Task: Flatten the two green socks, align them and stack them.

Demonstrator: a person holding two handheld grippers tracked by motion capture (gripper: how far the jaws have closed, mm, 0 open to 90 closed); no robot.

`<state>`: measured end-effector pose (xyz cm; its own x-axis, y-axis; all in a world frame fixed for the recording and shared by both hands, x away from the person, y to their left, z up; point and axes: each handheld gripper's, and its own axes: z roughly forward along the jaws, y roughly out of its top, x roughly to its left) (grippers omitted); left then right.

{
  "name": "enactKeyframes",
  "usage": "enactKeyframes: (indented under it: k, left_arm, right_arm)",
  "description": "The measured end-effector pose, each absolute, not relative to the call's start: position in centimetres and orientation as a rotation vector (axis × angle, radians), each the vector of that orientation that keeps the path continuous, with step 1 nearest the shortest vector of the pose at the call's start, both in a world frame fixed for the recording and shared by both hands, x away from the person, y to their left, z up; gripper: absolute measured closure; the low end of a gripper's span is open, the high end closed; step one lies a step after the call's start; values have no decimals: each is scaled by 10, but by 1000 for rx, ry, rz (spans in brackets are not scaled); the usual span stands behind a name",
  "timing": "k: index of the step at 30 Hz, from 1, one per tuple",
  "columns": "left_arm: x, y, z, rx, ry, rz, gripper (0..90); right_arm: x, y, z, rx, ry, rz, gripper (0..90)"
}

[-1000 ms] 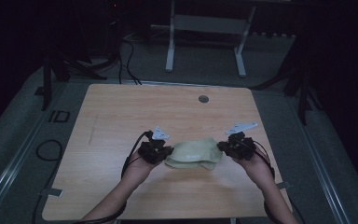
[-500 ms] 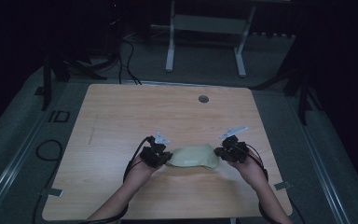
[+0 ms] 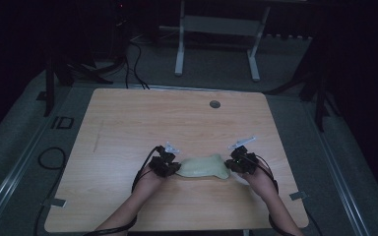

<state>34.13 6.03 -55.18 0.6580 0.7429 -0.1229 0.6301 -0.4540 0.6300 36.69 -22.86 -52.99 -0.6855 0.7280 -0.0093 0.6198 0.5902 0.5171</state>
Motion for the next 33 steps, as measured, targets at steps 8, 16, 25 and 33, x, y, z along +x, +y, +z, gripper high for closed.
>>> enactKeyframes:
  k: [8, 16, 25, 33]
  left_arm:
    - [341, 62, -555, 2212, 1065, 222, 877]
    - [339, 65, -545, 2221, 1032, 210, 598]
    - [321, 64, -514, 2124, 960, 313, 682]
    - [328, 40, -540, 2191, 965, 251, 777]
  right_arm:
    - [367, -228, -537, 1130, 2592, 722, 828]
    - [365, -230, -530, 1136, 2577, 748, 723]
    - [344, -224, -509, 1082, 2523, 842, 899]
    - [338, -212, -524, 1080, 2567, 849, 899]
